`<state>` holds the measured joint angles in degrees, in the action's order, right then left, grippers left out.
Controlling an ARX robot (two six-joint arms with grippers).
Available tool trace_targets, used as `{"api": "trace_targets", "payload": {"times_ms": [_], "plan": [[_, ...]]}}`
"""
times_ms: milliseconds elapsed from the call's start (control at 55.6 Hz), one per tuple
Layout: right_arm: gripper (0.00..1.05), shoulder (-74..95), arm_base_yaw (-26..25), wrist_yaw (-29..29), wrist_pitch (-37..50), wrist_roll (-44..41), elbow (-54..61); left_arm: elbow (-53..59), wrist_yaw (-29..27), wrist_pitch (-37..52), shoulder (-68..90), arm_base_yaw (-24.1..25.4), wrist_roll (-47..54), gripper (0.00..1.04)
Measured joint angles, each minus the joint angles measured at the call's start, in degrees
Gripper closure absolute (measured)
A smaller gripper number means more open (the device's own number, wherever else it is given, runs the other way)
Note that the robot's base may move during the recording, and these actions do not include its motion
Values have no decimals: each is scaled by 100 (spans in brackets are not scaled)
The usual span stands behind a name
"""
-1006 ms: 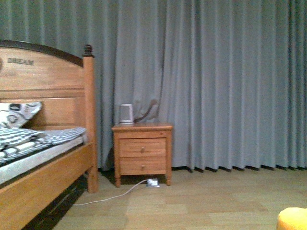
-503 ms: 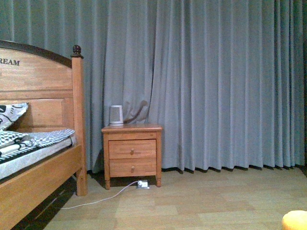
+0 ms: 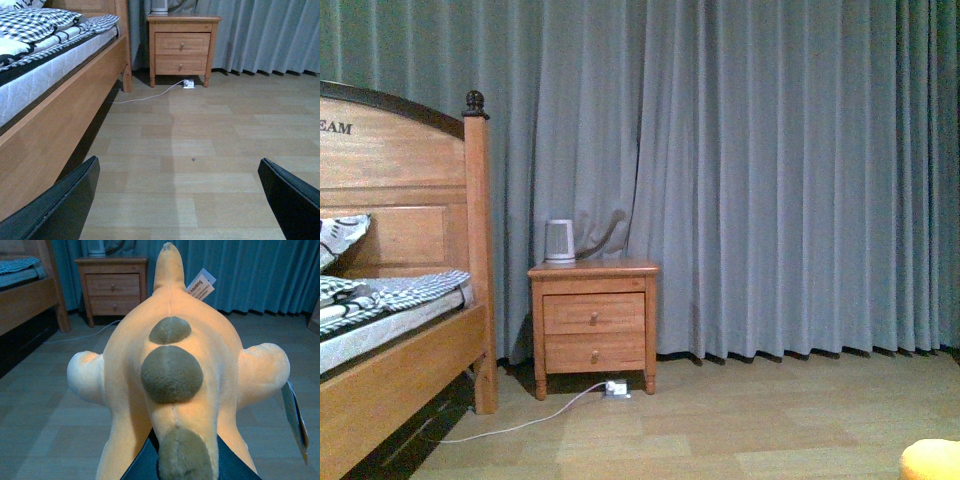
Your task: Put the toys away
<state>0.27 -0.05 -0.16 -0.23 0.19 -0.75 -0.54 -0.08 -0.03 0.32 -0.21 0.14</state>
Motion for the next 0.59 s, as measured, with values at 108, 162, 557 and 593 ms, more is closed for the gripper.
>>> {"api": "trace_targets", "payload": {"times_ms": [108,162,557,593], "plan": [[98,0,0,-4,0,0,0,0,0,0,0,0,0,6],[98,0,0,-2,0,0,-2,0,0,0,0,0,0,6],[98,2,0,-2,0,0,-2,0,2,0,-7,2,0,6],[98,0,0,0,0,0,-2,0,-2,0,-7,2,0,6]]}}
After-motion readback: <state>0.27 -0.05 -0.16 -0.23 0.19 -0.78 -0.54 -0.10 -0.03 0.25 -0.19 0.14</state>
